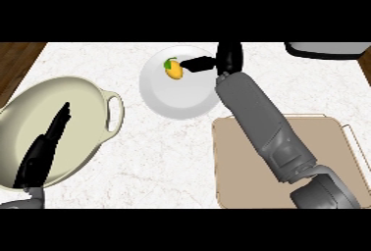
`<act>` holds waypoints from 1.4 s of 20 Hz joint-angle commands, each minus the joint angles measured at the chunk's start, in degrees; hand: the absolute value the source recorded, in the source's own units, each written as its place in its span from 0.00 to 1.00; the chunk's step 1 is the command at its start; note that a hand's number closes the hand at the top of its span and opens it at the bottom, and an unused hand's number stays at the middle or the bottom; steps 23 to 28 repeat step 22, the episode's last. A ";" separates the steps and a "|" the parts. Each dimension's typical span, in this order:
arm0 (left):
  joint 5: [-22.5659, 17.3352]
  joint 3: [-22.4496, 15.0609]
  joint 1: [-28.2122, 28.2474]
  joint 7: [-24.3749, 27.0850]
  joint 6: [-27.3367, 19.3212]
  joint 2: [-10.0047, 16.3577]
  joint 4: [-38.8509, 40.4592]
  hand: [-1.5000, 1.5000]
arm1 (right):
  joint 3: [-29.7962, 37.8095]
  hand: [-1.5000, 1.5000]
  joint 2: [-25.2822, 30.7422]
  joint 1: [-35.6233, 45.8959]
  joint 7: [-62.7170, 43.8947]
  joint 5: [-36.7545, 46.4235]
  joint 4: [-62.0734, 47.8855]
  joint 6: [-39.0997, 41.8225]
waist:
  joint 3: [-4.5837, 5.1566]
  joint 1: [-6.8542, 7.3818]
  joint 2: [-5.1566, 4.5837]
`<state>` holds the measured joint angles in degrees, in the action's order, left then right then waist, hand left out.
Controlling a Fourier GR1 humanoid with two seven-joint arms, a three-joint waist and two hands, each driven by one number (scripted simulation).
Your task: Pick the lemon from the tray and place it in the plate
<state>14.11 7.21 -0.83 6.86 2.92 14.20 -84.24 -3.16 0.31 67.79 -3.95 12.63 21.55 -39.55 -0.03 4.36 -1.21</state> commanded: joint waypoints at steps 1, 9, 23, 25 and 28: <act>0.61 1.05 -0.49 1.19 -1.24 0.08 2.36 0.50 | 5.75 0.00 0.16 -1.34 5.27 -4.63 1.06 -1.82 | 0.00 -2.05 0.19; -1.30 2.26 3.81 -1.23 0.16 0.37 -3.18 0.50 | 13.91 0.00 8.21 -12.77 25.00 -13.44 6.37 13.57 | -0.05 -3.07 0.72; -1.75 4.14 4.95 0.40 2.53 1.62 -2.91 0.50 | 16.48 0.00 15.20 -17.65 34.91 -13.91 1.20 22.03 | 0.00 -3.49 0.98; -1.75 4.14 4.95 0.40 2.53 1.62 -2.91 0.50 | 16.48 0.00 15.20 -17.65 34.91 -13.91 1.20 22.03 | 0.00 -3.49 0.98; -1.75 4.14 4.95 0.40 2.53 1.62 -2.91 0.50 | 16.48 0.00 15.20 -17.65 34.91 -13.91 1.20 22.03 | 0.00 -3.49 0.98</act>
